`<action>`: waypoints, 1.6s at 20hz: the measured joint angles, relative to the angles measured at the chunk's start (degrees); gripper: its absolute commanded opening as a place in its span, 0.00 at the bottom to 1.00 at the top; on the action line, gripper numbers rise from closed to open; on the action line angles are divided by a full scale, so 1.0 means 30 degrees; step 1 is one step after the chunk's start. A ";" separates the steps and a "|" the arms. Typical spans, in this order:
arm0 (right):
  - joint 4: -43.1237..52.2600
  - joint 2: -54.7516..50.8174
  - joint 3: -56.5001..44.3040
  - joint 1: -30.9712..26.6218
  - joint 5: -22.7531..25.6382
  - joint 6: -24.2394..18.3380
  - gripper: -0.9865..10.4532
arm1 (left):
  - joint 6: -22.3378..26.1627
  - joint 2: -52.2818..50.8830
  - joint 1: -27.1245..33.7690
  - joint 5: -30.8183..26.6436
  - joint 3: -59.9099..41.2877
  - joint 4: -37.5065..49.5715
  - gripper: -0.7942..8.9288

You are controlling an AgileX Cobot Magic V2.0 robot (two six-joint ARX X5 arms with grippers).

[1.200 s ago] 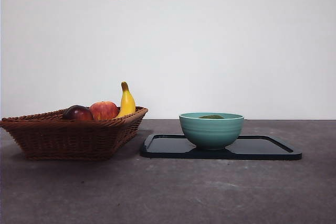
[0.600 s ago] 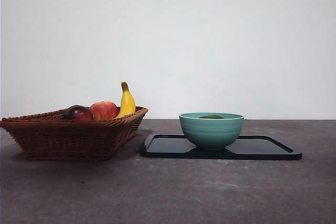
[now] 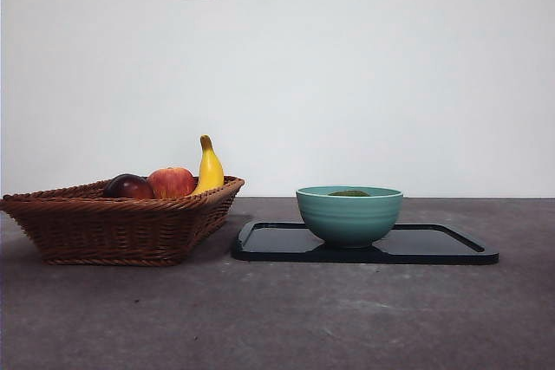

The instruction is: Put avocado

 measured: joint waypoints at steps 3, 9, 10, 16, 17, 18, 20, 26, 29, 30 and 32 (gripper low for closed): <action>0.0000 -0.0007 0.0000 0.0000 -0.0007 0.0000 0.09 | 0.0291 -0.2929 0.2470 -0.2346 -0.4116 0.4787 0.09; 0.0000 -0.0007 0.0000 0.0000 -0.0007 0.0000 0.09 | 0.0277 -0.7460 0.4182 -0.4641 -1.1555 0.7074 0.09; 0.0000 0.0000 0.0000 0.0000 0.0000 0.0000 0.09 | 0.0277 -0.8036 0.4350 -0.4663 -1.2437 0.7082 0.09; 0.0000 -0.0007 0.0000 0.0000 0.0000 0.0000 0.09 | -0.0117 -1.0754 0.4991 -0.4699 -1.7078 0.7038 0.09; 0.0000 -0.0007 0.0000 0.0000 -0.0007 0.0000 0.09 | -0.0197 -1.1016 0.5005 -0.4699 -1.7537 0.7023 0.09; 0.0000 0.0000 0.0000 0.0000 -0.0007 0.0000 0.09 | -0.0255 -1.1256 0.5020 -0.4707 -1.7908 0.7016 0.09; 0.0000 -0.0007 0.0000 0.0000 0.0000 0.0000 0.09 | -0.0357 -1.1657 0.5020 -0.4707 -1.8484 0.7016 0.09; 0.0000 0.0000 0.0000 0.0000 0.0000 0.0000 0.09 | -0.0685 -1.2233 0.5115 -0.4707 -1.9751 0.6404 0.09; 0.0000 -0.0007 0.0000 0.0000 -0.0007 0.0000 0.09 | -0.0831 -1.2233 0.5115 -0.4707 -1.9824 0.5705 0.09; 0.0000 0.0000 0.0000 0.0000 -0.0007 0.0000 0.09 | -0.0962 -1.2233 0.5115 -0.4707 -1.9948 0.5668 0.09; 0.0000 0.0000 0.0000 0.0000 -0.0007 0.0000 0.09 | -0.1450 -1.2233 0.5115 -0.4707 -1.9992 0.5209 0.09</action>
